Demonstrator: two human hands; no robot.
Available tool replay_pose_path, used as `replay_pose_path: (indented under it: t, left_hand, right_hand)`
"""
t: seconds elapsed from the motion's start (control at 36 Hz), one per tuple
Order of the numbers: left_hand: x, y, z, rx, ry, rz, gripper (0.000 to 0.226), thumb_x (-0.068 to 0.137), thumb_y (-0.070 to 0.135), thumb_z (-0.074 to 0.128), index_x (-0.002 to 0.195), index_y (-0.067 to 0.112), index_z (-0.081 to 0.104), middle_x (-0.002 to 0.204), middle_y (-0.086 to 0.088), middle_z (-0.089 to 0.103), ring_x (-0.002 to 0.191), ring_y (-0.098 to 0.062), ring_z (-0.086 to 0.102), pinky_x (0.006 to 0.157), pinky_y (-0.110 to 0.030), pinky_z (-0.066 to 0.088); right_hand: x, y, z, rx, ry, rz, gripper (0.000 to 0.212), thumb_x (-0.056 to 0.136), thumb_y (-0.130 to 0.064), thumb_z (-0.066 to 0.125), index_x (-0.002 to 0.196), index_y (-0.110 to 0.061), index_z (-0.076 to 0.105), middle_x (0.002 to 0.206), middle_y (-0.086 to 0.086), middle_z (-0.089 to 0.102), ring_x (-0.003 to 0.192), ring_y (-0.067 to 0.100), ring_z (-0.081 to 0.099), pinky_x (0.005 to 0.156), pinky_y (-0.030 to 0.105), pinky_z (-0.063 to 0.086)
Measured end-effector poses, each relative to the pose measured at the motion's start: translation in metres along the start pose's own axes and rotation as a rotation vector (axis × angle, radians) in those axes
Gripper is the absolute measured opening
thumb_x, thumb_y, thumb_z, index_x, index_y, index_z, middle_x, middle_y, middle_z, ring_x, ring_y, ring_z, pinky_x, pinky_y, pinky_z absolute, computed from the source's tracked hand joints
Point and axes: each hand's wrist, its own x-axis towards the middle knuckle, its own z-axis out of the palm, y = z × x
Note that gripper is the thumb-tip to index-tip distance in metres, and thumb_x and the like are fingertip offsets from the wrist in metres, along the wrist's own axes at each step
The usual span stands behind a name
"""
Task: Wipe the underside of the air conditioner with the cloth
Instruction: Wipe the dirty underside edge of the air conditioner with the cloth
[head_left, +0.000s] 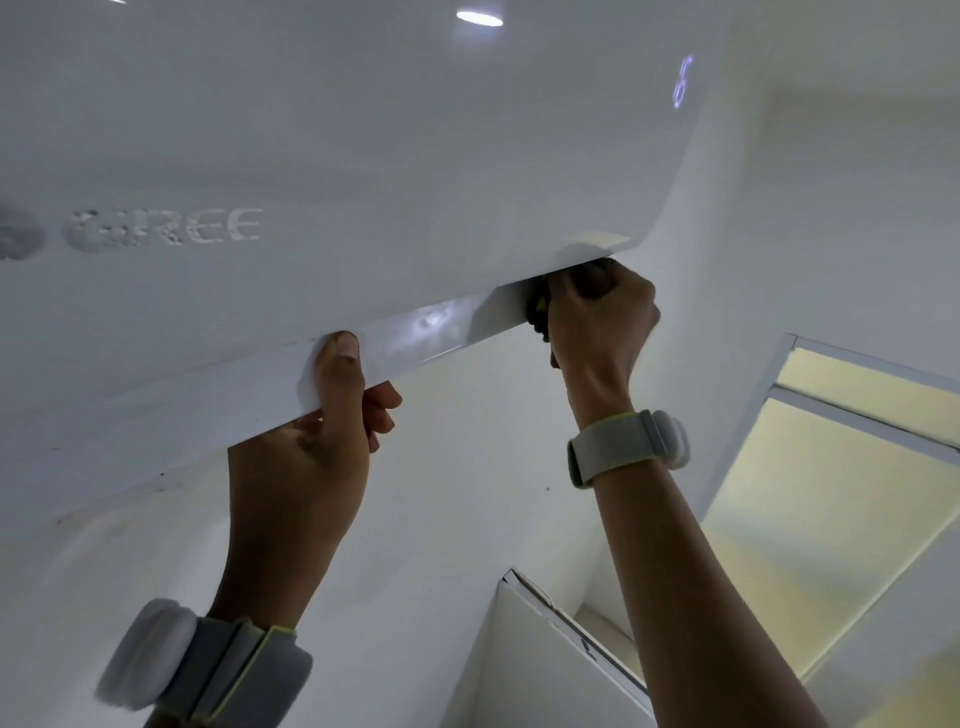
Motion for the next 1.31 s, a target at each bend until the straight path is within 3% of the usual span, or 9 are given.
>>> replay_pose_path:
  t: [0.17,0.42,0.53,0.75,0.83,1.0,1.11,1.22,1.31]
  left_hand:
    - [-0.001,0.001,-0.001,-0.015,-0.001,-0.023,0.036,0.106,0.036,0.056,0.085,0.011,0.072,0.072,0.000,0.076,0.058,-0.012,0.069,0.057,-0.021,0.056]
    - [-0.002,0.007,-0.004,-0.017,-0.022,-0.031,0.035,0.107,0.035,0.056,0.078,0.021,0.069,0.070,0.000,0.074,0.060,-0.017,0.069,0.057,-0.029,0.056]
    - [-0.005,0.013,-0.013,0.045,-0.140,-0.071,0.042,0.109,0.036,0.049,0.085,0.012,0.073,0.074,-0.003,0.075,0.057,-0.020,0.066,0.056,-0.027,0.054]
    - [-0.020,0.029,-0.060,-0.017,-0.183,-0.127,0.023,0.102,0.040,0.055,0.102,0.034,0.077,0.091,0.000,0.078,0.065,-0.023,0.071,0.050,-0.028,0.058]
    - [-0.023,0.036,-0.079,-0.057,-0.134,-0.111,0.014,0.100,0.044,0.060,0.099,0.043,0.074,0.090,-0.001,0.077,0.063,-0.023,0.071,0.048,-0.032,0.058]
    - [-0.038,0.053,-0.123,-0.089,-0.070,-0.130,0.022,0.093,0.044,0.062,0.111,0.036,0.071,0.092,-0.007,0.075,0.067,-0.032,0.068,0.053,-0.039,0.057]
    - [-0.045,0.058,-0.138,-0.105,-0.026,-0.161,0.025,0.099,0.034,0.066,0.119,0.019,0.070,0.092,-0.011,0.073,0.067,-0.033,0.065,0.054,-0.040,0.055]
    - [-0.058,0.067,-0.169,-0.115,0.055,-0.202,0.025,0.102,0.024,0.056,0.114,0.009,0.072,0.093,-0.014,0.072,0.066,-0.030,0.063,0.050,-0.034,0.054]
    - [-0.070,0.073,-0.188,-0.089,0.084,-0.212,0.025,0.104,0.017,0.054,0.113,0.008,0.075,0.095,-0.016,0.072,0.068,-0.029,0.063,0.051,-0.035,0.054]
  right_hand:
    - [0.003,-0.003,0.013,-0.091,0.037,-0.041,0.034,0.079,-0.010,0.063,0.055,-0.018,0.039,0.070,0.012,0.059,0.057,0.013,0.037,0.053,0.023,0.028]
    - [-0.014,0.002,-0.002,-0.129,0.031,0.202,0.016,0.069,-0.019,0.055,0.063,-0.012,0.068,0.064,0.010,0.074,0.060,0.038,0.073,0.065,0.045,0.067]
    - [-0.030,0.017,-0.013,0.060,-0.016,0.501,0.014,0.088,-0.010,0.068,0.081,-0.009,0.080,0.074,0.022,0.079,0.045,0.031,0.070,0.045,0.037,0.059]
    - [-0.048,-0.008,-0.015,0.564,0.023,0.554,0.008,0.104,-0.020,0.071,0.102,-0.013,0.070,0.075,-0.001,0.076,0.054,0.012,0.071,0.039,0.020,0.049]
    - [-0.059,-0.019,-0.009,0.629,-0.001,0.544,0.013,0.106,-0.023,0.069,0.112,-0.011,0.068,0.097,0.007,0.077,0.066,0.018,0.072,0.041,0.021,0.051]
    - [-0.109,-0.031,0.000,0.665,-0.097,0.556,0.012,0.107,-0.026,0.069,0.112,-0.017,0.062,0.089,-0.008,0.076,0.073,0.008,0.075,0.065,0.027,0.060]
    - [-0.140,-0.038,0.002,0.683,-0.102,0.488,0.015,0.106,-0.032,0.068,0.108,-0.018,0.062,0.112,0.012,0.075,0.102,0.039,0.073,0.088,0.050,0.064]
    - [-0.185,-0.065,0.002,0.692,-0.175,0.464,0.014,0.110,-0.026,0.064,0.107,-0.014,0.059,0.103,0.018,0.071,0.086,0.028,0.069,0.060,0.029,0.060]
    - [-0.225,-0.079,0.005,0.699,-0.274,0.421,0.015,0.110,-0.027,0.063,0.106,-0.013,0.058,0.110,0.037,0.067,0.080,0.053,0.070,0.058,0.043,0.063]
